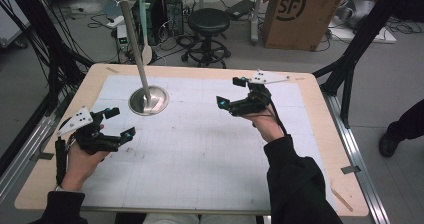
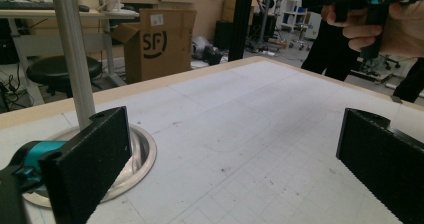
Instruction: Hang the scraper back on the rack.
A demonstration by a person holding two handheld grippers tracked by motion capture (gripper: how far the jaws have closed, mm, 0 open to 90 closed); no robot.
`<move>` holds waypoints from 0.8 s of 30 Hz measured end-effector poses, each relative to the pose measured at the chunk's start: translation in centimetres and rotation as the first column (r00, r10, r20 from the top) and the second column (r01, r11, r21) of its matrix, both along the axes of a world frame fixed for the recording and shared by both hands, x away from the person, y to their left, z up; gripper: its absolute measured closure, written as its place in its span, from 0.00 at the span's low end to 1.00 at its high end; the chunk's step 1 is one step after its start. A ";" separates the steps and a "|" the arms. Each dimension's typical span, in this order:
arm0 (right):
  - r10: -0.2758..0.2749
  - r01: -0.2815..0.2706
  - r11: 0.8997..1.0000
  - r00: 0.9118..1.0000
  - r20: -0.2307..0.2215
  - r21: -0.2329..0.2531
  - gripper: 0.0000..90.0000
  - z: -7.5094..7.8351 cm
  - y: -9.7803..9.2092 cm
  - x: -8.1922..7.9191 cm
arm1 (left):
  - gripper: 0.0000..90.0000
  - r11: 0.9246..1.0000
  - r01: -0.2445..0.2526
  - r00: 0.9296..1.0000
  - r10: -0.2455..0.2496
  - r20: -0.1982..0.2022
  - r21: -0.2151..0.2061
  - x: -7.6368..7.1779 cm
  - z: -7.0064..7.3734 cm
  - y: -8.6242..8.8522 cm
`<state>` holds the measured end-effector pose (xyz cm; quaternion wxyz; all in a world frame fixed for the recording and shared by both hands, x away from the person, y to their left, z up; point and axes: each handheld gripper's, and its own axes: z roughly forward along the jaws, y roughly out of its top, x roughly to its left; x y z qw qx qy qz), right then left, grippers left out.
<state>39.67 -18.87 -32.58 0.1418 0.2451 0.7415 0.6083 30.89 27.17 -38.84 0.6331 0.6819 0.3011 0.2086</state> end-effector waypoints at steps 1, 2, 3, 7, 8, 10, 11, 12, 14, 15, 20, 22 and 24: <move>-0.003 0.003 1.000 1.000 -0.003 0.001 0.00 -0.2 -0.3 -0.1 | 0.02 1.000 0.001 1.000 -0.001 0.000 0.001 0.0 0.0 -0.1; -0.014 0.014 1.000 1.000 -0.007 0.004 0.00 -0.6 -0.8 -0.3 | 0.02 1.000 0.003 1.000 -0.003 -0.001 0.003 0.1 -0.1 -0.1; -0.021 0.021 1.000 1.000 -0.008 0.003 0.00 -0.9 -1.2 -0.4 | 0.02 1.000 0.002 1.000 -0.002 -0.002 0.004 0.1 -0.1 -0.1; -0.044 0.044 0.999 0.999 -0.018 0.010 0.00 -2.0 -2.7 -1.0 | 0.02 1.000 0.003 1.000 -0.003 -0.003 0.007 0.2 -0.2 -0.3; -0.050 0.051 0.999 0.998 -0.027 0.018 0.00 -2.2 -3.1 -1.2 | 0.02 1.000 0.004 1.000 -0.004 -0.003 0.009 0.2 -0.2 -0.3; -0.061 0.062 0.998 0.998 -0.029 0.020 0.00 -2.6 -3.8 -1.5 | 0.02 1.000 0.004 1.000 -0.004 -0.006 0.011 0.3 -0.3 -0.3; -0.066 0.067 0.997 0.997 -0.030 0.025 0.00 -2.8 -4.2 -1.6 | 0.02 1.000 0.003 1.000 -0.003 -0.009 0.013 0.3 -0.3 -0.3; -0.068 0.069 0.997 0.997 -0.033 0.029 0.00 -3.0 -4.5 -1.8 | 0.02 1.000 0.002 1.000 -0.002 -0.010 0.016 0.3 -0.3 -0.3; -0.073 0.074 0.997 0.997 -0.037 0.030 0.00 -3.3 -5.2 -2.1 | 0.02 1.000 0.002 1.000 -0.002 -0.011 0.017 0.4 -0.4 -0.4; -0.074 0.075 0.997 0.996 -0.041 0.028 0.00 -3.5 -5.4 -2.3 | 0.02 1.000 0.002 1.000 -0.002 -0.011 0.017 0.4 -0.4 -0.4; -0.091 0.092 0.995 0.995 -0.038 0.025 0.00 -4.1 -6.7 -3.1 | 0.02 1.000 0.001 1.000 0.000 -0.018 0.023 0.5 -0.5 -0.5; -0.100 0.101 0.995 0.994 -0.033 0.023 0.00 -4.2 -7.1 -3.3 | 0.02 1.000 0.002 1.000 -0.002 -0.018 0.023 0.5 -0.5 -0.5; -0.103 0.104 0.994 0.994 -0.044 0.017 0.00 -4.5 -7.4 -3.6 | 0.02 1.000 0.001 1.000 0.000 -0.018 0.027 0.5 -0.6 -0.5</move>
